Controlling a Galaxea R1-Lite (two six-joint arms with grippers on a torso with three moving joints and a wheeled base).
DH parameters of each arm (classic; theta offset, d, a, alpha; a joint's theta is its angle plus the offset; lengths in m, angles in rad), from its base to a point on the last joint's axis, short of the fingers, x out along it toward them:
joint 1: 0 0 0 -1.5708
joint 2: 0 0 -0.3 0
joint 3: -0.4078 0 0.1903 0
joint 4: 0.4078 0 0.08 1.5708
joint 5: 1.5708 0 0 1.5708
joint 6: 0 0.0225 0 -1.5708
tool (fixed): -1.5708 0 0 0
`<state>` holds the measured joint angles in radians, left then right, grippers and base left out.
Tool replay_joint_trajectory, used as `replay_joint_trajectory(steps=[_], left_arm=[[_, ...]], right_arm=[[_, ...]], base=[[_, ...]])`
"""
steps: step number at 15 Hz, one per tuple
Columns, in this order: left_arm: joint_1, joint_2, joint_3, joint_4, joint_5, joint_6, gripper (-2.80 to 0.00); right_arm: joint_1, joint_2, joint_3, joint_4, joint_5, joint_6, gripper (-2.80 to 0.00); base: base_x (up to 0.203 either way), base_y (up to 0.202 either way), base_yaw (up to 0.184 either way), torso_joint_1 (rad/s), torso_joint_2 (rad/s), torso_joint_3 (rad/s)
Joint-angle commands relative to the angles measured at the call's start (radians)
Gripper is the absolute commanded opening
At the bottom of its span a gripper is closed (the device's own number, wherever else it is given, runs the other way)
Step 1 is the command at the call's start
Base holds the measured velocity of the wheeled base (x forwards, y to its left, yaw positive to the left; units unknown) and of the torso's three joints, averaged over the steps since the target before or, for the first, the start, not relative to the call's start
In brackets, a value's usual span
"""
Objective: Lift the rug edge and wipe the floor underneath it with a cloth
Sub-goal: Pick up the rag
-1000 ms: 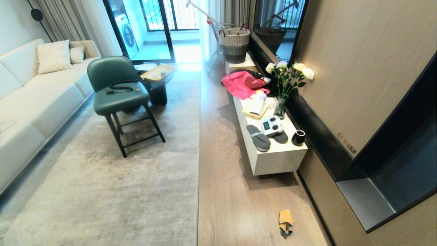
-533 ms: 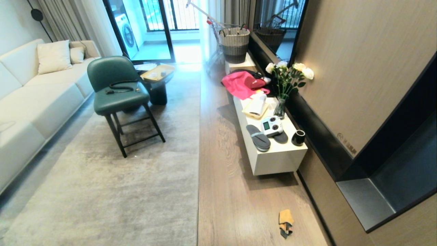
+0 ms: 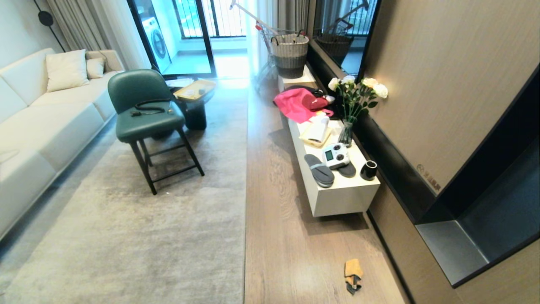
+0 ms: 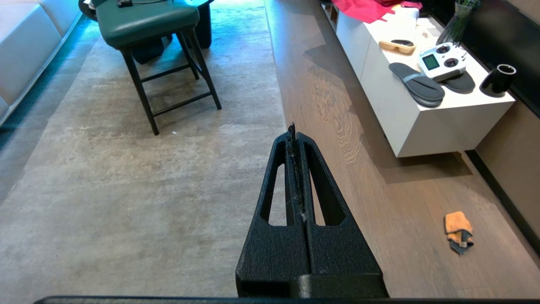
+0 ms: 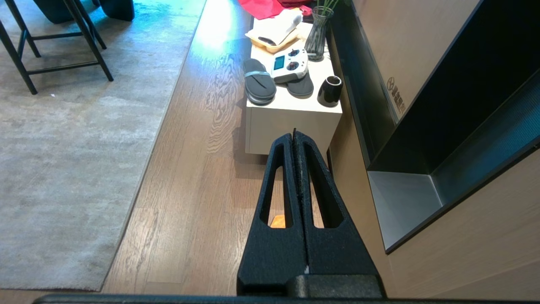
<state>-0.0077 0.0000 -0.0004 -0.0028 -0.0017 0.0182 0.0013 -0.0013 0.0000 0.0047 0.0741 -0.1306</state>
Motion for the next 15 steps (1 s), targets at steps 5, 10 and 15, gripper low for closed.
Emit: replay_joint_trajectory(steps=[5,10,15], left_arm=[[0.000,0.000,0.000,0.000,0.000,0.000,-2.80],[0.000,0.000,0.000,0.000,0.000,0.000,-2.80],[0.000,0.000,0.000,0.000,0.000,0.000,-2.80]], right_arm=[[0.000,0.001,0.000,0.000,0.001,0.002,-2.80],[0.000,0.001,0.000,0.000,0.001,0.002,-2.80],[0.000,0.001,0.000,0.000,0.000,0.002,-2.80]], base=[[0.000,0.000,0.000,0.000,0.00,0.000],[0.000,0.000,0.000,0.000,0.00,0.000],[0.000,0.000,0.000,-0.113,0.27,0.148]])
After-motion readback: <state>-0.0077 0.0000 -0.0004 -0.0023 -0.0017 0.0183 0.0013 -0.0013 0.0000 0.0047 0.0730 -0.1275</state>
